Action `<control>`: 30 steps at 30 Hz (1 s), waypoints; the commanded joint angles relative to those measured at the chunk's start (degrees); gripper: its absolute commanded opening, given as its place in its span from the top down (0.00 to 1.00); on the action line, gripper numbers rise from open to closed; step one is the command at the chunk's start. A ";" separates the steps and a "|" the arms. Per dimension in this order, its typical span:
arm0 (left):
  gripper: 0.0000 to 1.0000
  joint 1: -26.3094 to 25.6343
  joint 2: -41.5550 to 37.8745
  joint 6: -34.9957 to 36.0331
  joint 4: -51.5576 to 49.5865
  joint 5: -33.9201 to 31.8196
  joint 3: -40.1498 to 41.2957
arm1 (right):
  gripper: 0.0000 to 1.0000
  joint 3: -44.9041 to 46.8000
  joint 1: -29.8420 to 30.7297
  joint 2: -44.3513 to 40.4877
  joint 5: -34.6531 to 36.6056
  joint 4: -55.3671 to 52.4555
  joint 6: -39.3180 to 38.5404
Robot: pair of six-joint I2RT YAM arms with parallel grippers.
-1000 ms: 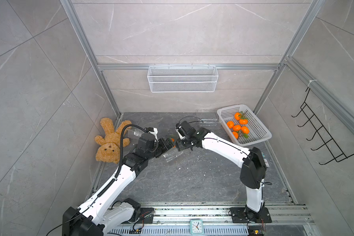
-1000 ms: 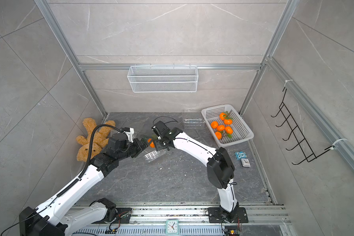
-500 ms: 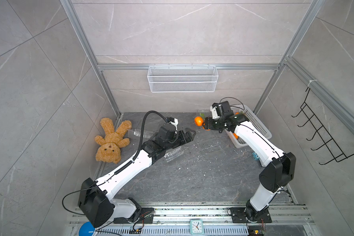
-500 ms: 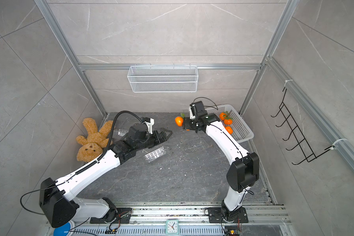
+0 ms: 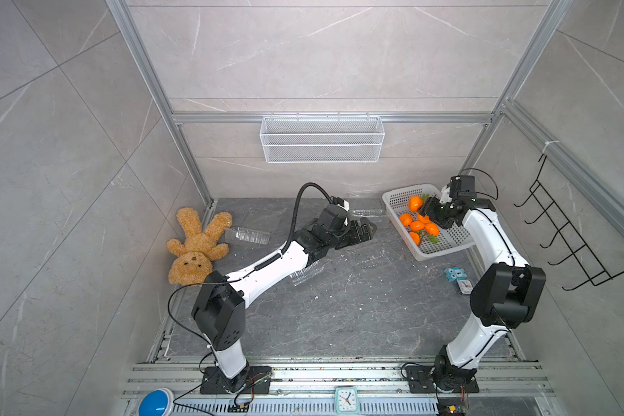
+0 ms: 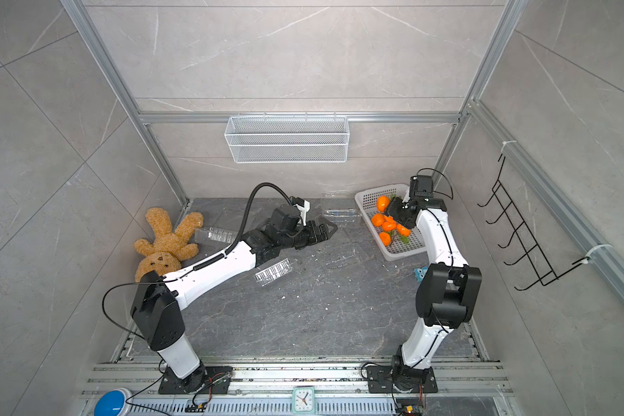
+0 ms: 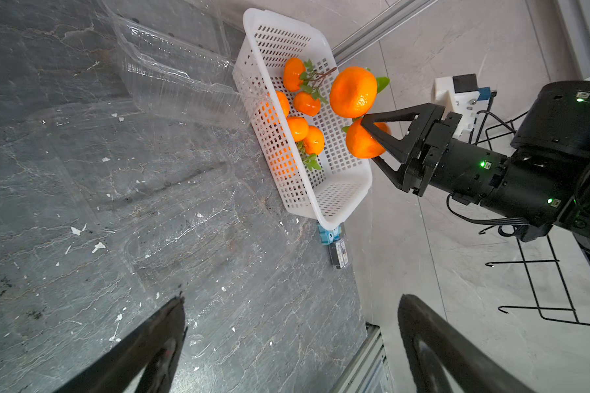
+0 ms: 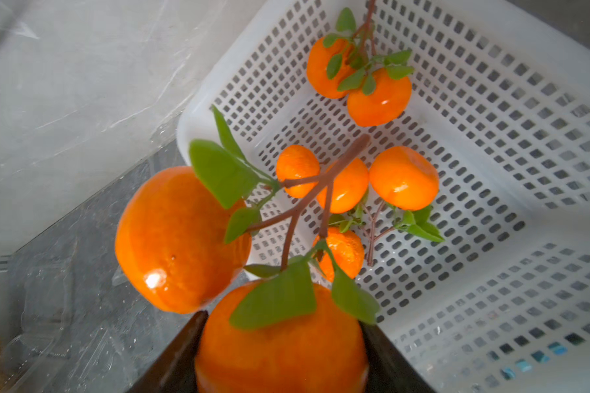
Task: Take oranges out of containers
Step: Place the orange in the basket.
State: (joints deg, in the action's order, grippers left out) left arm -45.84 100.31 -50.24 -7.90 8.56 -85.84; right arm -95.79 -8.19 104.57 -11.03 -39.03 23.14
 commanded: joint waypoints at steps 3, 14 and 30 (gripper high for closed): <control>0.01 -0.12 0.17 0.57 0.06 0.77 -2.61 | 0.53 0.26 -0.37 5.04 -1.23 1.93 1.63; 0.01 0.12 -0.65 2.13 -3.20 -0.69 -1.61 | 0.52 -7.04 -0.52 14.84 1.21 3.45 2.98; 0.00 9.01 -11.79 11.06 -15.43 -9.05 5.08 | 0.00 -12.31 -0.44 11.92 -1.98 1.14 3.64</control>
State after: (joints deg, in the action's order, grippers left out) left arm -40.62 94.63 -44.05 -18.50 3.95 -82.11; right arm -110.93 -8.86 123.61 -12.32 -38.22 27.07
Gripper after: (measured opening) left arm 0.995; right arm 0.996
